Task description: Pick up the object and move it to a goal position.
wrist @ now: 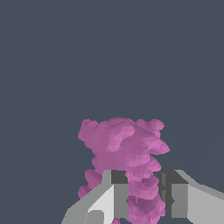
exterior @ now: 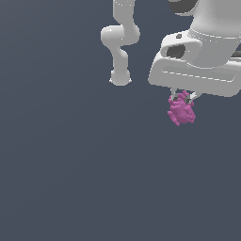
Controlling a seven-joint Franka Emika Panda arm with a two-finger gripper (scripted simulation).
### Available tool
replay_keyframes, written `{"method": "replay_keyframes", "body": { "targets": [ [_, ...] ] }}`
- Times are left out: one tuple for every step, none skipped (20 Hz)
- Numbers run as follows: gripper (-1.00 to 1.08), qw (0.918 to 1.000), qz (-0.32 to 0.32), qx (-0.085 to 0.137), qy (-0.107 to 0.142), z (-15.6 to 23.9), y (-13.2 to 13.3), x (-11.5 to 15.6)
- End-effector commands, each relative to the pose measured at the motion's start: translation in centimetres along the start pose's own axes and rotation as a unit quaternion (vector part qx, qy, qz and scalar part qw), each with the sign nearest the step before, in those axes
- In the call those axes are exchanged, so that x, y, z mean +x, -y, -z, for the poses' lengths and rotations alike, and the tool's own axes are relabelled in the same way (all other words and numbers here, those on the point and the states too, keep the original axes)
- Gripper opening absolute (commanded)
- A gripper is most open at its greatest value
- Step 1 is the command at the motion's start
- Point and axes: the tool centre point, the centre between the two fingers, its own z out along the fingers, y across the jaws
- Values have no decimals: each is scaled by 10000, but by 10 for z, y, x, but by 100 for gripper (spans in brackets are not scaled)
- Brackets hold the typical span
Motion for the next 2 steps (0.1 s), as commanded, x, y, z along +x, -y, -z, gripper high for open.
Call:
{"method": "replay_keyframes", "body": {
  "targets": [
    [-100,10000,1,-1,2,5,-1,0],
    [-100,10000,1,-1,2,5,-1,0]
  ]
}}
